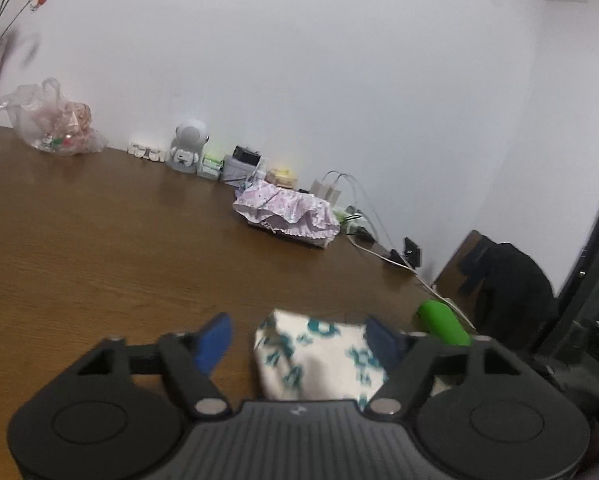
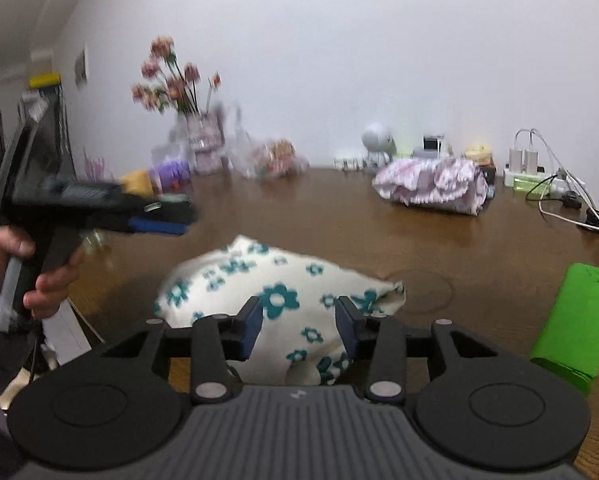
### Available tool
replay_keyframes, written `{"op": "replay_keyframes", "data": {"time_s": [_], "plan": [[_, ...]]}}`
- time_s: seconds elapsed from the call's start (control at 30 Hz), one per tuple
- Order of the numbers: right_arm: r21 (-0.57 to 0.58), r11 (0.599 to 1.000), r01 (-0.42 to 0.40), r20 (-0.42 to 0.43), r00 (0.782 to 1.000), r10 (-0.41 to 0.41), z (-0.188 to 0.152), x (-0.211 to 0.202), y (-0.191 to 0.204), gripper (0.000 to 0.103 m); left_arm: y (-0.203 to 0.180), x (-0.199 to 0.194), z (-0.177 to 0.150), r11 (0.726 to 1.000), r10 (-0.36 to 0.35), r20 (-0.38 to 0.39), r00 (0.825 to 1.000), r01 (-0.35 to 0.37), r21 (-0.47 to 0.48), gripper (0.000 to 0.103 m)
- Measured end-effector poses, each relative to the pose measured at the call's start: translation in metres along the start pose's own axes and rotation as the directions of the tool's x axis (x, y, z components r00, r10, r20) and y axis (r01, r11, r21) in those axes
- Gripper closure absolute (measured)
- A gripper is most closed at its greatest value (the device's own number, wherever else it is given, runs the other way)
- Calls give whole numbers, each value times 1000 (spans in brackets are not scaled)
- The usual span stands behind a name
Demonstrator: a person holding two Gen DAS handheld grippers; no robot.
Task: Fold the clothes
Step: 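Grasp the folded bundle edge with both grippers side by side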
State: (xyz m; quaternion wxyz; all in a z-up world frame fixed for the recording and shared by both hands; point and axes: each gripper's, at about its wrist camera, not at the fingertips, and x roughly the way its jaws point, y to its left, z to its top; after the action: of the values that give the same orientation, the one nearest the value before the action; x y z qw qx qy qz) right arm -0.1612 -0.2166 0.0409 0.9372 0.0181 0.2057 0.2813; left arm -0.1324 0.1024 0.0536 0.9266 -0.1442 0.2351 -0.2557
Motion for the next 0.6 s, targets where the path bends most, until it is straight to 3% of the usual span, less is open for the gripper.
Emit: {"op": "replay_keyframes", "data": {"time_s": [0.03,0.07,0.27,0.37,0.47,0.53,0.6], "plan": [[5,1000,-5,-4,1000,5,-1,-1,-1,43,1,-6,-6,1000,-12,-2,1000,12,-5,22],[10,1000,-9,-9,1000,10,-3,-1,-2,40,1,-7,-13,999,-26,-8,1000,26,-19,22],[6,1000,-31,-104,994,31,-11,16,2,40,-5,24,-38,996,-66,-71,995,61,-71,23],[-8,1000,-14,-143,990,13,-17,22,4,39,-13,35,-45,996,-89,-101,991,89,-8,24],[23,1000,-18,-159,987,22,-20,24,-2,41,-29,38,-54,985,-77,-99,992,91,146,39],[18,999,-27,-157,987,29,-20,25,-3,52,-32,41,-56,976,-102,-132,986,125,179,62],[-13,999,-38,-161,986,36,-19,29,-5,62,-31,44,-57,969,-122,-170,978,155,195,68]]}}
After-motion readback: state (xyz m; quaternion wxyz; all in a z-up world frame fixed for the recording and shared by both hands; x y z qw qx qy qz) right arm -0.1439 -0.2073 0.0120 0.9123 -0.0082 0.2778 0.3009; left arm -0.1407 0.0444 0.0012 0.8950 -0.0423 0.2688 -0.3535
